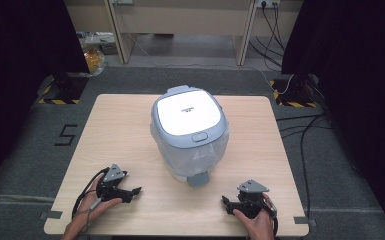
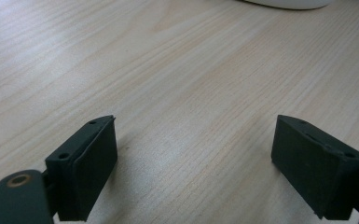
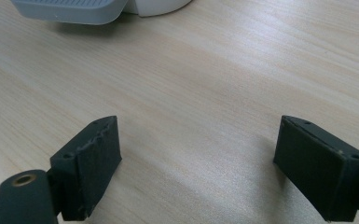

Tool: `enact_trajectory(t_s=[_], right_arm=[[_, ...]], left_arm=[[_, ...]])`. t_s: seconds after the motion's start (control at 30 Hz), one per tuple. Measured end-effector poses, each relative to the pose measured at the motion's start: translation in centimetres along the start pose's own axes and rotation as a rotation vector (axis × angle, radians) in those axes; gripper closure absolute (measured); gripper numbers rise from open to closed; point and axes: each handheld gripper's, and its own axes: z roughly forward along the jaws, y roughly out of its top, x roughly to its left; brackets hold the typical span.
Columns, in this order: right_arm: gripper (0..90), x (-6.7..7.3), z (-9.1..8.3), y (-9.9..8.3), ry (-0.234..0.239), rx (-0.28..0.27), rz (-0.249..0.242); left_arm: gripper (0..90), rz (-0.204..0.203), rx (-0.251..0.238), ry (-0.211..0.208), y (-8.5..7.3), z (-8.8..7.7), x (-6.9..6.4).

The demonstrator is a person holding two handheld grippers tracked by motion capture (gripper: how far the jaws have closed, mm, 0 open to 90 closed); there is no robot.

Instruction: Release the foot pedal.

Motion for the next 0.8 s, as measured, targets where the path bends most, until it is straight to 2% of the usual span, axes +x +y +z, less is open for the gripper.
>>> enact_trajectory(t_s=[0.8], right_arm=[[12.4,0.01,0.11,0.07,-0.01,0.002,0.013]], left_arm=[[13.6,0.0,0.0,-0.001,0.0,0.0,0.0]])
